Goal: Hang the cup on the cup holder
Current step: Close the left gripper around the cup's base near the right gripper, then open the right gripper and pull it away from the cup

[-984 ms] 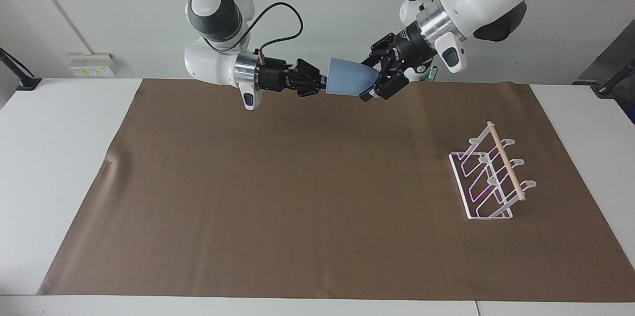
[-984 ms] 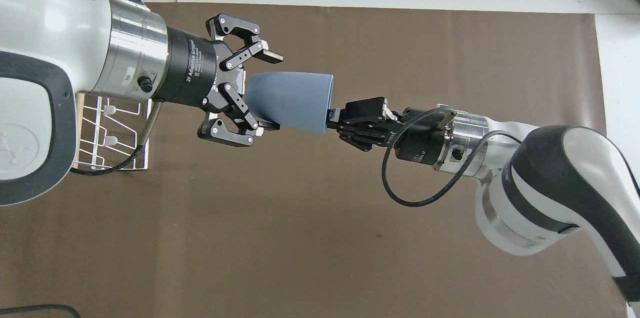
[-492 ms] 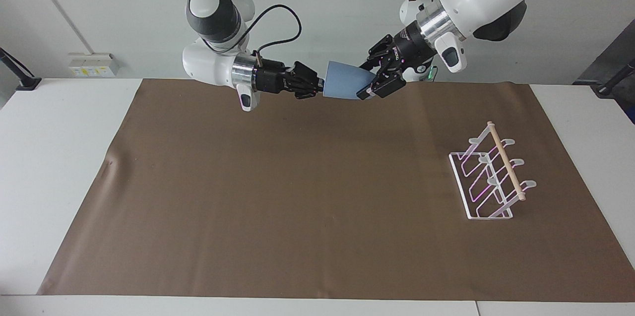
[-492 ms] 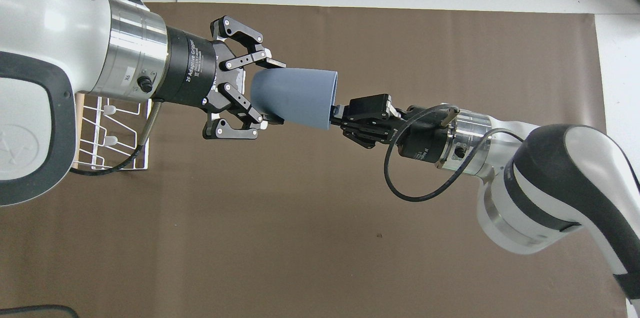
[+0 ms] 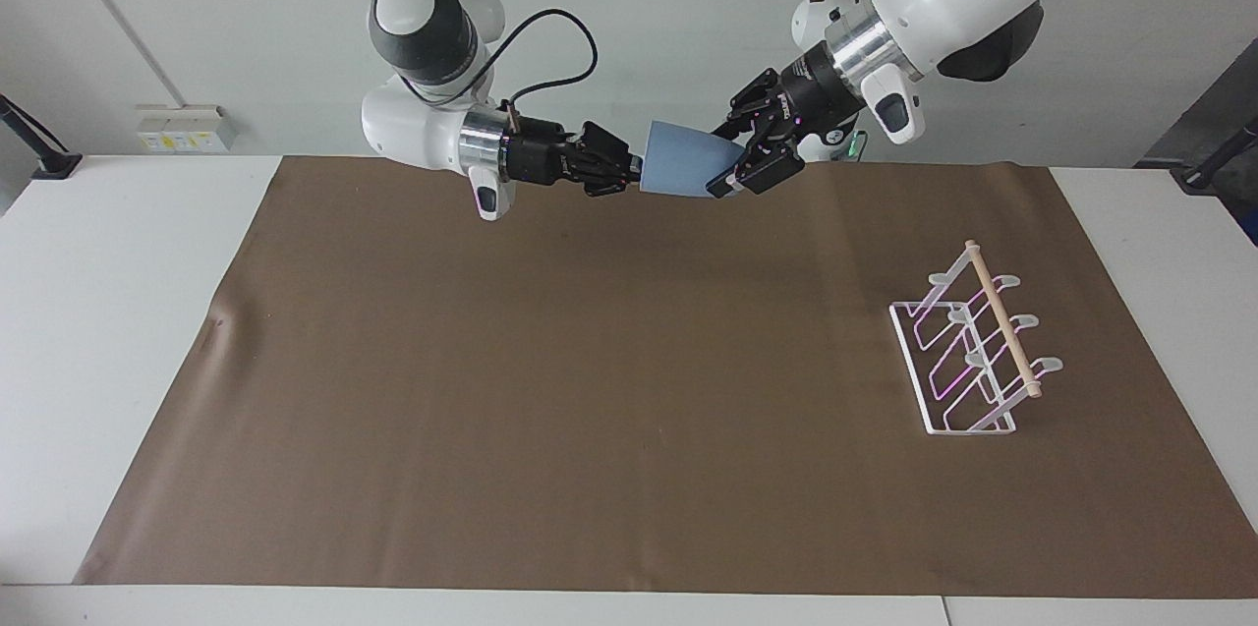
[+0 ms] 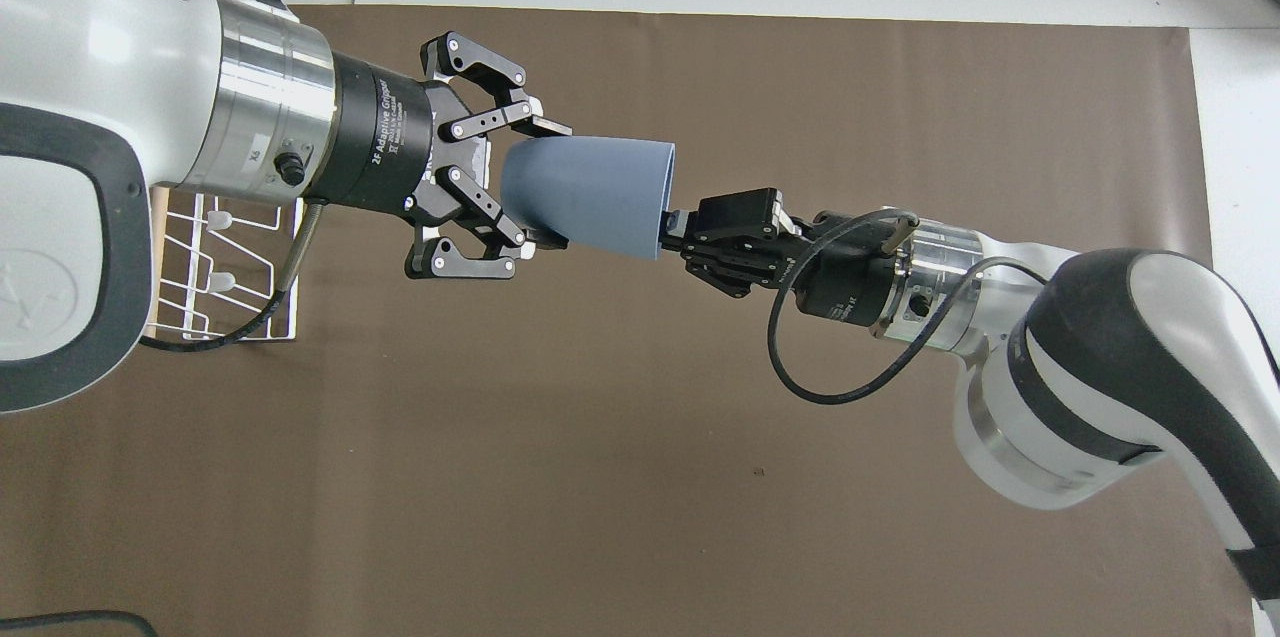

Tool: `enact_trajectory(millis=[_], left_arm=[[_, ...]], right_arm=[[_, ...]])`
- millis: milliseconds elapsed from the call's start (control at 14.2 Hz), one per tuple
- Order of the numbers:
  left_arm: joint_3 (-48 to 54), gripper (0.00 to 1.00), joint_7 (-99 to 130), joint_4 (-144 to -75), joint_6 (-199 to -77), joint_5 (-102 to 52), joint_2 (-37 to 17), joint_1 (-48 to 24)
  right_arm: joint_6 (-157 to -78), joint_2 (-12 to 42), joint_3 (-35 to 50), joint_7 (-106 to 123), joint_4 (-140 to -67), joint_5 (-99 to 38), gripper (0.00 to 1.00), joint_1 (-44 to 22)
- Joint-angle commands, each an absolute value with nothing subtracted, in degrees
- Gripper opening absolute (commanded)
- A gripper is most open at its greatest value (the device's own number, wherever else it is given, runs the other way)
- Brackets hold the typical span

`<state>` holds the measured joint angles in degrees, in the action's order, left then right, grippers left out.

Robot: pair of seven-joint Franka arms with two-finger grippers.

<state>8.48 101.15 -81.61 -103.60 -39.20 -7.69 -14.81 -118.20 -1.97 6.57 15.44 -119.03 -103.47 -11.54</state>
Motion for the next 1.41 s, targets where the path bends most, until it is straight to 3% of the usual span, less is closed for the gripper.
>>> enact_trajectory(millis=[0, 141, 211, 281, 633, 984, 1054, 1125, 1195, 1335], left_arm=[[7.91, 0.00, 101.25, -82.88, -104.77, -39.11, -6.77, -15.38], [7.91, 0.00, 101.25, -82.88, -104.68, -39.11, -6.77, -15.38], [7.91, 0.00, 101.25, -82.88, -104.68, -39.11, -6.77, -15.29], [7.91, 0.00, 101.25, -82.88, -104.68, -39.11, -6.77, -15.29], [7.91, 0.00, 101.25, -83.06, -104.68, -39.20, -6.68, -15.20], [7.82, 0.00, 100.81, -83.41, -104.50, -39.11, -6.42, -15.03], [7.82, 0.00, 100.46, -83.58, -104.33, -39.11, -6.33, -14.94], [7.74, 0.00, 100.28, -84.02, -104.24, -39.02, -6.24, -14.85], [7.73, 0.00, 99.67, -84.28, -104.24, -38.33, -6.15, -14.77], [7.74, 0.00, 98.71, -84.99, -104.24, -37.44, -5.80, -14.68]], right_arm=[[-118.83, -2.46, 7.21, 17.14, -119.71, -105.29, 0.00, -11.42], [-118.83, -2.46, 7.21, 17.05, -119.71, -105.29, 0.00, -11.43], [-119.00, -2.46, 7.21, 16.62, -119.71, -105.29, 0.11, -11.34], [-119.00, -2.46, 7.21, 15.74, -119.71, -105.29, 0.36, -11.42], [-119.00, -2.55, 7.21, 15.38, -119.71, -105.29, 0.47, -11.42], [-118.57, -2.90, 7.12, 15.29, -119.71, -104.86, 0.47, -10.64], [-118.39, -3.07, 7.12, 15.29, -119.71, -104.77, 0.52, -10.46], [-118.39, -3.08, 7.12, 15.38, -119.71, -104.77, 0.73, -10.37], [-118.48, -3.08, 7.12, 15.29, -119.71, -104.68, 0.86, -10.28], [-118.30, -3.16, 7.03, 15.38, -119.79, -104.15, 0.87, -10.11]])
